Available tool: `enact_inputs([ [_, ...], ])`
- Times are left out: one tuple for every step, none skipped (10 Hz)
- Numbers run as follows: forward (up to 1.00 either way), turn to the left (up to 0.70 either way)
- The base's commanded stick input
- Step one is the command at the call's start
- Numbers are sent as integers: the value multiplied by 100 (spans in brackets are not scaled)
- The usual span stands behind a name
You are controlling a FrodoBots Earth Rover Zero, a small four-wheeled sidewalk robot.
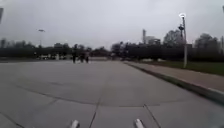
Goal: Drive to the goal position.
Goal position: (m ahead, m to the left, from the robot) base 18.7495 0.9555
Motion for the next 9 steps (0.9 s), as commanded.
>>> enact_inputs([
  [70,-35],
  [70,-35],
  [70,-23],
  [70,-5],
  [70,-5],
  [70,-5],
  [70,-5],
  [70,-5],
  [70,-5],
])
